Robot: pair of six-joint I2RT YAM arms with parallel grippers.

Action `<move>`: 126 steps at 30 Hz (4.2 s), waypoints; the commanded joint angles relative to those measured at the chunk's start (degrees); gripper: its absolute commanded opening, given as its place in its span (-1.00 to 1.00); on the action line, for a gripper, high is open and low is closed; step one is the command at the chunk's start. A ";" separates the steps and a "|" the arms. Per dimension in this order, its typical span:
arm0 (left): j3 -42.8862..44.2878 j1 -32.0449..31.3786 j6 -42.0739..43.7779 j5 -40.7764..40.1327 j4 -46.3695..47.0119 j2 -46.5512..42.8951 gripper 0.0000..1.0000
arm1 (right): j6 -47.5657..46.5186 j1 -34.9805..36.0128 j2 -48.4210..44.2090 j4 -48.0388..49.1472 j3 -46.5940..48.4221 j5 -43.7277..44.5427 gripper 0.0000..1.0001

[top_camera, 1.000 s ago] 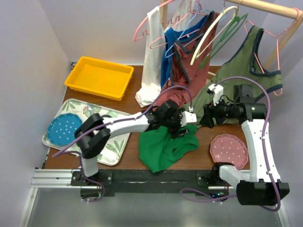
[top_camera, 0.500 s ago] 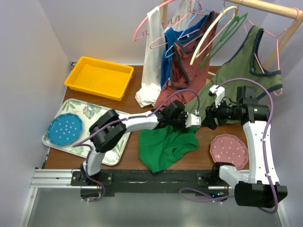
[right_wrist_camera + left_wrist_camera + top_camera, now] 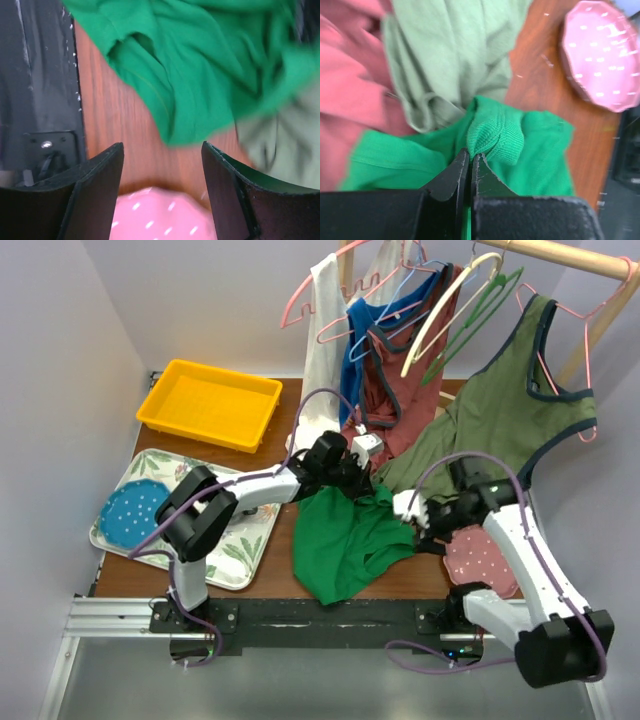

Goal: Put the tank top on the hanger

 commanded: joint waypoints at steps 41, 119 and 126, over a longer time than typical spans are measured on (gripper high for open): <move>21.37 4.16 -20.49 -1.50 -3.06 -26.32 -1.00 | 19.04 18.32 9.74 1.71 63.49 38.03 -1.00; -25.70 2.40 -33.15 -30.33 -40.07 -93.39 0.85 | 95.59 1.35 36.82 19.28 79.83 58.07 0.70; -25.09 2.49 -33.06 -30.77 -41.39 -93.56 0.85 | 94.45 1.00 37.17 19.02 78.77 62.12 0.52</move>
